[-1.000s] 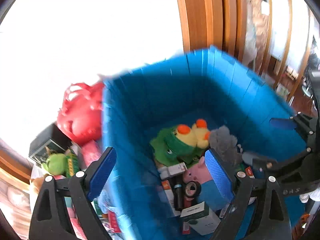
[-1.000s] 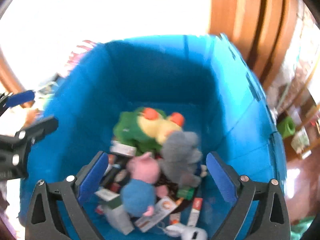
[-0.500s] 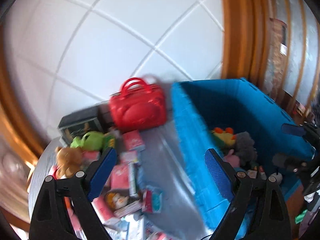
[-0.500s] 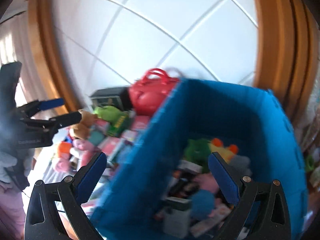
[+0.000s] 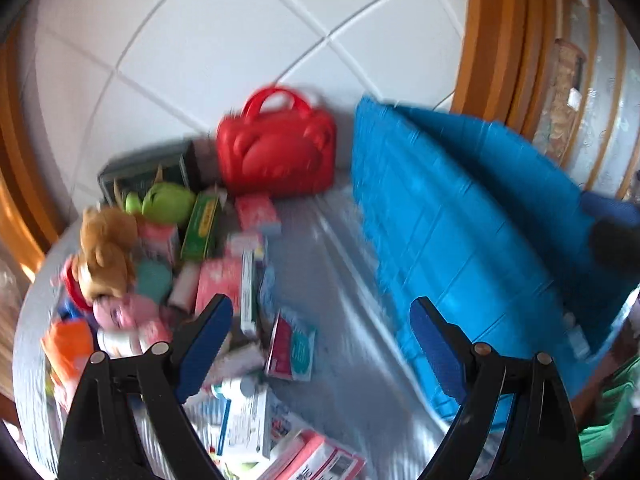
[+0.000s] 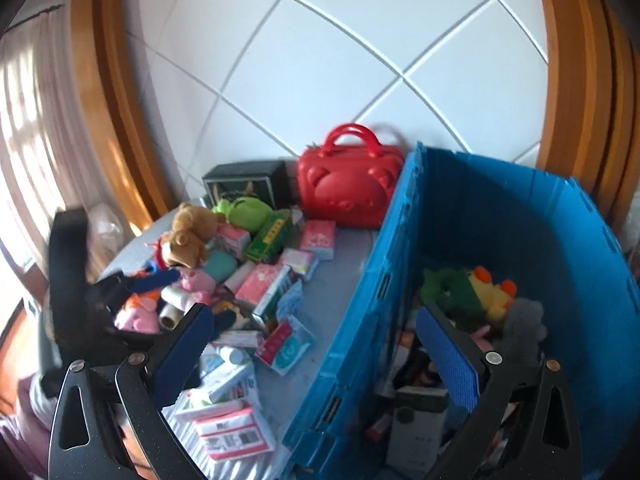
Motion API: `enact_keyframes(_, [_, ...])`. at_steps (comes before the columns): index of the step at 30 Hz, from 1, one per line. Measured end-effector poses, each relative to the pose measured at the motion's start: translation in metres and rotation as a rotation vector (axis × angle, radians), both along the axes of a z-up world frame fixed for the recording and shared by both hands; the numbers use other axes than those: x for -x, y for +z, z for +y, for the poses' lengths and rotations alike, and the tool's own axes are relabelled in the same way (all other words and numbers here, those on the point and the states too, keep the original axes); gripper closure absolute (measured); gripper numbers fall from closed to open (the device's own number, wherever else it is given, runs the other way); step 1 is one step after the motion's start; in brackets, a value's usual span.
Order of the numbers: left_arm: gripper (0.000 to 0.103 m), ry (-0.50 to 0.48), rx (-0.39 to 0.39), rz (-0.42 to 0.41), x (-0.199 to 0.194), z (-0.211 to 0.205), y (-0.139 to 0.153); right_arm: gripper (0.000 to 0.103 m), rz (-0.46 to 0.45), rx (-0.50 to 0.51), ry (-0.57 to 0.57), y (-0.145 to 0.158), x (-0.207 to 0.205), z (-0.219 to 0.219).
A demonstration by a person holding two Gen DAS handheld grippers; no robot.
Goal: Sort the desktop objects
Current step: 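Move both tools back from the bin toward the pile on the bed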
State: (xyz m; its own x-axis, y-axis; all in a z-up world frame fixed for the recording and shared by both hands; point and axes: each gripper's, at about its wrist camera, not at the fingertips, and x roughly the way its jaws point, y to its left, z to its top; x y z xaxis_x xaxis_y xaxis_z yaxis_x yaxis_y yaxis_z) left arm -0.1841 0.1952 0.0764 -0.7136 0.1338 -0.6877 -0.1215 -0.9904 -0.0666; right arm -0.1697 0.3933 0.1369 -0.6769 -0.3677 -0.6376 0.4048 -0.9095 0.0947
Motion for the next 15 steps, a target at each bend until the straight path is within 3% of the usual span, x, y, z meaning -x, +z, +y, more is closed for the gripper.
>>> enact_keyframes(7, [0.012,0.154,0.037,-0.072,-0.019,-0.082,-0.051,0.000,0.007,-0.028,0.029,-0.018,-0.012,-0.028])
enact_keyframes(15, [0.012,0.326,0.037,-0.162,-0.051,-0.179,-0.101,0.000,-0.017,-0.027,0.126,-0.044,-0.017,-0.091])
